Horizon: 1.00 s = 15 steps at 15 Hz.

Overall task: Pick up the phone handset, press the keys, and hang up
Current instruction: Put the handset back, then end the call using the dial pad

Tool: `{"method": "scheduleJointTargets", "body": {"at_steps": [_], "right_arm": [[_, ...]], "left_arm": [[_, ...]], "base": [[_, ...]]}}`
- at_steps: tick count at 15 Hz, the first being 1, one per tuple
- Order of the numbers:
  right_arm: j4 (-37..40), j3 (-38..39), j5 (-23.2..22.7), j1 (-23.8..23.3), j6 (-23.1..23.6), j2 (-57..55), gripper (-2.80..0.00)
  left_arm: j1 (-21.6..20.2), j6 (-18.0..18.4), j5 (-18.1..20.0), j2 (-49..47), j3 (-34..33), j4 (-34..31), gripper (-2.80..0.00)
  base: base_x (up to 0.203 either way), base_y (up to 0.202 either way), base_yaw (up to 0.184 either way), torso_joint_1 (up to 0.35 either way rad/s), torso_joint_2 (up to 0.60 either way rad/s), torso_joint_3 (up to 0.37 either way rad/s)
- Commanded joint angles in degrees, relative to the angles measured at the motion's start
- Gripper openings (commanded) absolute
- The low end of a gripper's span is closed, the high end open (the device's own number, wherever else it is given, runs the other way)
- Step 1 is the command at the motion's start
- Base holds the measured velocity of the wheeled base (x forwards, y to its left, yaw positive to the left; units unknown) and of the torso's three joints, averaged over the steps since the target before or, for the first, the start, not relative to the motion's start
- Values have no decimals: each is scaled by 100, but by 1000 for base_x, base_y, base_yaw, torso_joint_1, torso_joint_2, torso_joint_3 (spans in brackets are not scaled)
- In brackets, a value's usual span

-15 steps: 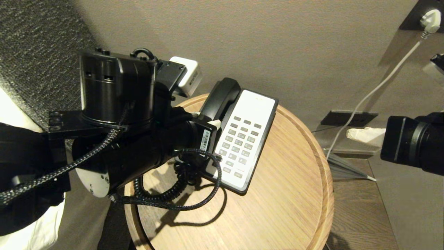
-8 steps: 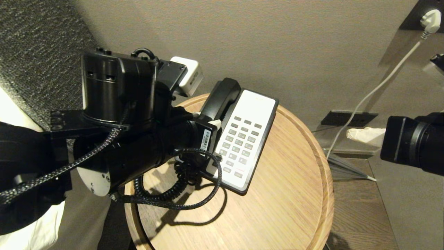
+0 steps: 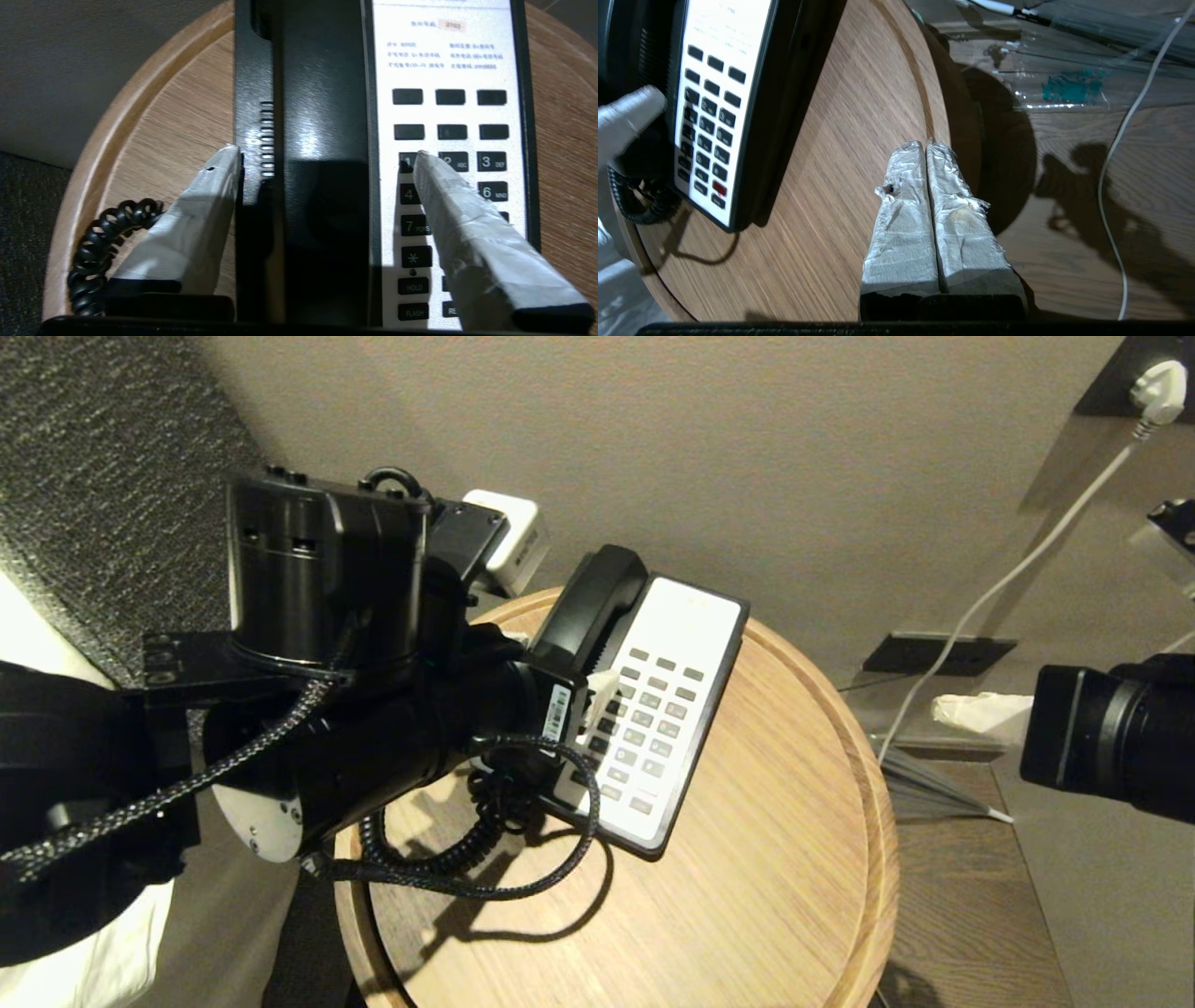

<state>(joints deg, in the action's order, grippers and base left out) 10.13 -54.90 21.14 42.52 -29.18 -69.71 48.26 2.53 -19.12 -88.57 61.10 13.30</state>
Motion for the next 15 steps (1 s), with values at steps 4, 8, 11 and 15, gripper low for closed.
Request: {"method": "scheduleJointTargets", "body": {"at_steps": [4,8,11,15], "right_arm": [[-2,129,13,11,-17,28,-280],[-3,70,-49,220,-15,-101,-280],[-3,-157,-546,675,-24,-380,-280],[-9,-877,-807,1135,-445,-1170,-280]], "left_arm": [[8,-76,-30,615,-205,-29,0],[8,-179,-30,1264,-603,-53,-280],[3,-317,-55,1809,-773,-120,-280],[-83,-481,-73,2571,-1093,-194,-280]], "base": [[0,0,0,0,0,0],[0,0,0,0,0,0],[0,0,0,0,0,0],[0,0,0,0,0,0]]}}
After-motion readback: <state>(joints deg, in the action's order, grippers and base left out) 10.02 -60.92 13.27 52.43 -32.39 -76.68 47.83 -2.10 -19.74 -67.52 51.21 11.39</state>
